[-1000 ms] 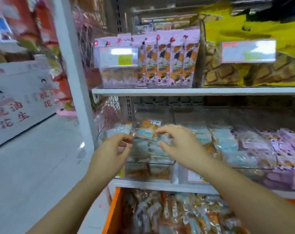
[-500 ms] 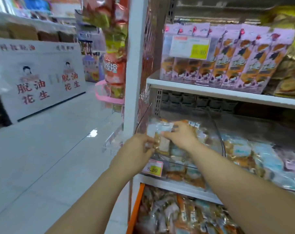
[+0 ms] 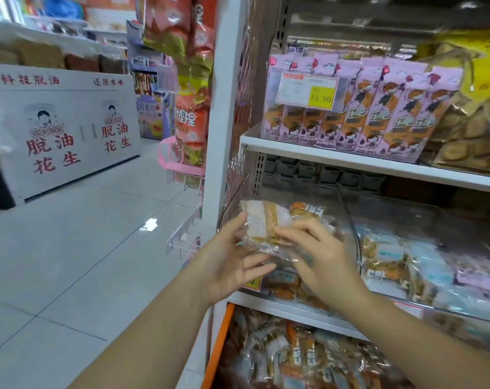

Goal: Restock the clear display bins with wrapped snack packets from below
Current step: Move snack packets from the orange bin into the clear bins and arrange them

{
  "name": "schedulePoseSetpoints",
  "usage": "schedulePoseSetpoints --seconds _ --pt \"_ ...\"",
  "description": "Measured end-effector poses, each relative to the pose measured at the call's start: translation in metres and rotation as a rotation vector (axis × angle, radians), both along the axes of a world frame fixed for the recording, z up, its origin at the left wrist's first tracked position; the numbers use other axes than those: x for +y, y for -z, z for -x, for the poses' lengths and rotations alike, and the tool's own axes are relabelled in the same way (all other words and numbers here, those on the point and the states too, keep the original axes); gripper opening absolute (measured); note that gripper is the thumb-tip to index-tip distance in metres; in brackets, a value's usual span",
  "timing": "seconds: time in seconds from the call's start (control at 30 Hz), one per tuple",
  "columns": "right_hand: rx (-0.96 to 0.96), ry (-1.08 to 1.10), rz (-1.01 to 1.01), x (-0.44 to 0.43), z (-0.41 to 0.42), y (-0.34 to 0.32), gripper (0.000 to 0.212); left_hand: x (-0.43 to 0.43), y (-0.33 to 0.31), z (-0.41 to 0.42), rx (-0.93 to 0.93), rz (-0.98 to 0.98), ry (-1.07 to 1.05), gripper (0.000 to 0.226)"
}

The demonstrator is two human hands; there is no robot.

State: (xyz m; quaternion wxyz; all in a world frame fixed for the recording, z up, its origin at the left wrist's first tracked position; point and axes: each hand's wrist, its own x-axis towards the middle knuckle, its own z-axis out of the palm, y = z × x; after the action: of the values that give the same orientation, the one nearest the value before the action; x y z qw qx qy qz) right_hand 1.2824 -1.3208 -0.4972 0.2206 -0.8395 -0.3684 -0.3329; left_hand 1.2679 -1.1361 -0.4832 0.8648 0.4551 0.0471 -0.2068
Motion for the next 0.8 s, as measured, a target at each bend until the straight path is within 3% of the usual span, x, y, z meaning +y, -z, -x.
schedulePoseSetpoints --seconds 0.1,0.2,0.3,0.37,0.43,0.53,0.7,0.8 --pt "0.121 -0.025 0.065 -0.008 0.008 0.003 0.039 -0.002 0.003 -0.005 -0.022 0.042 0.010 0.029" --pt "0.317 -0.007 0.019 -0.012 0.016 -0.003 0.043 -0.004 0.002 -0.010 -0.112 -0.002 0.016 0.040" --pt "0.394 0.018 -0.006 -0.009 0.017 -0.006 0.068 -0.009 0.003 -0.010 -0.199 -0.004 0.060 0.047" --pt "0.347 0.039 0.010 -0.005 0.014 -0.004 0.078 -0.014 0.004 -0.007 -0.243 0.014 0.083 0.047" --pt "0.313 0.063 -0.019 -0.003 0.014 -0.003 0.071 -0.018 0.006 -0.005 -0.254 0.049 0.056 0.043" --pt "0.420 0.046 -0.138 -0.002 0.020 -0.008 0.057 -0.018 0.008 -0.004 -0.231 0.110 -0.014 0.037" --pt "0.681 -0.017 -0.400 -0.011 0.024 -0.029 0.032 -0.017 0.009 -0.002 -0.235 0.063 -0.017 0.061" --pt "0.773 0.050 -0.486 -0.016 0.023 -0.034 0.027 -0.021 0.010 -0.002 -0.212 0.032 -0.022 0.055"
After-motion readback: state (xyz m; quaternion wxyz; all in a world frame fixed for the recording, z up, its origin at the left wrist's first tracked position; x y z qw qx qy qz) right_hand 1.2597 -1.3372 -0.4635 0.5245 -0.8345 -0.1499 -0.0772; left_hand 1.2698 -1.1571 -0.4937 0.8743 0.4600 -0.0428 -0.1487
